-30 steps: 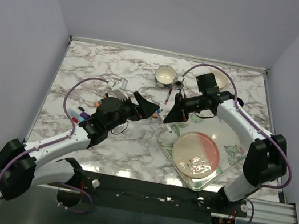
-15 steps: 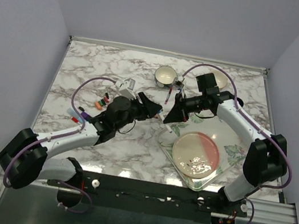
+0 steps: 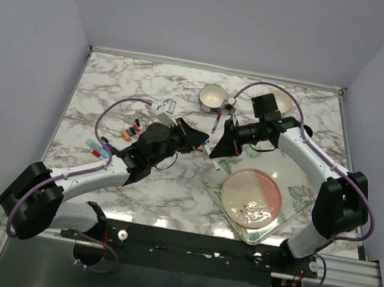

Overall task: Open the pen caps
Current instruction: Open the pen cap

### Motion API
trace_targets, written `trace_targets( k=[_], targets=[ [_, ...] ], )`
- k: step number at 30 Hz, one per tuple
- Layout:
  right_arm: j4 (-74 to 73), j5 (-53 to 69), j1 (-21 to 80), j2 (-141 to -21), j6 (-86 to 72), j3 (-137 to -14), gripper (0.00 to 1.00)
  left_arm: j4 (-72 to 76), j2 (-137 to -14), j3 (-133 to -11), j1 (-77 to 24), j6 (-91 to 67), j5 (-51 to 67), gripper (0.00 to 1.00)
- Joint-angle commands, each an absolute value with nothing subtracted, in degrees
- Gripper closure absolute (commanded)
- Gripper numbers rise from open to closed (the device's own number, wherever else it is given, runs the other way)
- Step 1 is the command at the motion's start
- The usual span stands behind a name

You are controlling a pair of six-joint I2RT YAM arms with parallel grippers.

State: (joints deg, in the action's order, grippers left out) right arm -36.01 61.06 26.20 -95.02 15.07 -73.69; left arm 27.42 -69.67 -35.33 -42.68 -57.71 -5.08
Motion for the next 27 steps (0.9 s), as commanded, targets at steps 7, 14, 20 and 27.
trace_targets(
  k=[7,14,20,27],
  targets=[
    [-36.8,62.7,26.6,-96.2,14.9,-73.7,0.69,32.0,-69.6,-34.1,-42.8,-59.0,-3.8,1.0],
    [-36.5,63.3,27.2,-96.3,14.3,-73.6,0.59,34.0,-71.0,-34.1,-43.2,-59.5,-3.1,1.0],
    [-36.0,63.8,28.4,-96.8,13.6,-73.4,0.58,35.4,-71.6,-34.2,-43.2,-59.4,-3.1,1.0],
    [-37.7,63.3,29.8,-97.2,13.9,-74.5,0.99,32.2,-67.3,-33.7,-41.3,-57.3,-6.1,1.0]
  ],
)
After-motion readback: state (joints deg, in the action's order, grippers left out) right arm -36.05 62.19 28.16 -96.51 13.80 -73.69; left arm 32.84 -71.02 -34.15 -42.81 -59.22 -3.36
